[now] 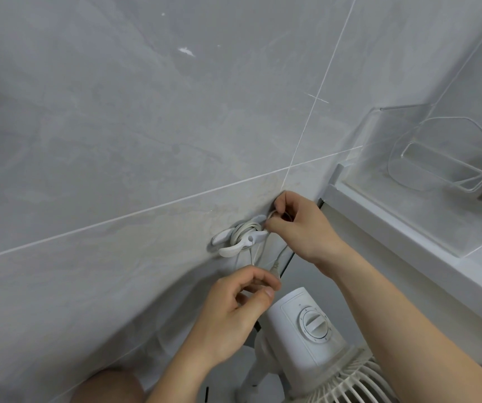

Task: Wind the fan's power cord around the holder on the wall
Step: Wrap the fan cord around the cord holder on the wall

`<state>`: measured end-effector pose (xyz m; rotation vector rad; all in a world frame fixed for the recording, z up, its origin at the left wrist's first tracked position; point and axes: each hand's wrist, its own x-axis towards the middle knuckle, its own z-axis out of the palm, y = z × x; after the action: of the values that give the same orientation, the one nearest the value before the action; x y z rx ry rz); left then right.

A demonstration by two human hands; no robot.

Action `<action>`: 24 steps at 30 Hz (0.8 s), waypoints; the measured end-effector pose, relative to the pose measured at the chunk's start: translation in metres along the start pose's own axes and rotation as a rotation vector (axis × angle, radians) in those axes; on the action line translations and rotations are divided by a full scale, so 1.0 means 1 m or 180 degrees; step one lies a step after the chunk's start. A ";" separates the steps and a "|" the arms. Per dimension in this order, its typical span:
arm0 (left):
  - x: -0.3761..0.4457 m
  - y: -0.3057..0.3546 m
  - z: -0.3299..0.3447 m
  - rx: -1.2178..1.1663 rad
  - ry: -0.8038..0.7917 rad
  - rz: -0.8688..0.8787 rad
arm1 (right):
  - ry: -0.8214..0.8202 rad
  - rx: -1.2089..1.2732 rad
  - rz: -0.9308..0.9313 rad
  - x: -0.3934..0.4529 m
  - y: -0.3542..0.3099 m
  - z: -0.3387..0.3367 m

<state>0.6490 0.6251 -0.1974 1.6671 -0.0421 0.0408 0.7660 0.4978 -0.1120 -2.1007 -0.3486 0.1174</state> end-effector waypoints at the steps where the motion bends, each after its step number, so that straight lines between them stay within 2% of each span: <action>1: 0.000 0.000 0.000 0.0011 -0.0012 -0.0001 | 0.0027 -0.0025 -0.0036 0.000 0.000 0.000; 6: -0.003 0.003 0.003 0.0025 0.0065 0.0071 | 0.0102 -0.0281 -0.0377 -0.005 -0.006 0.001; 10: -0.004 0.010 0.007 -0.0046 0.0155 0.0497 | 0.0091 -0.0213 -0.0520 -0.012 -0.015 0.000; 16: -0.006 0.017 0.016 0.0031 0.0040 0.0820 | -0.0071 -0.0156 -0.0415 -0.023 -0.026 -0.003; 24: -0.010 0.020 0.023 -0.0014 -0.0071 0.0918 | -0.0617 0.0161 -0.0268 -0.025 -0.028 -0.012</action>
<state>0.6382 0.6003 -0.1806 1.6460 -0.2993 0.2400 0.7388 0.4941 -0.0836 -2.0263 -0.5441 0.2782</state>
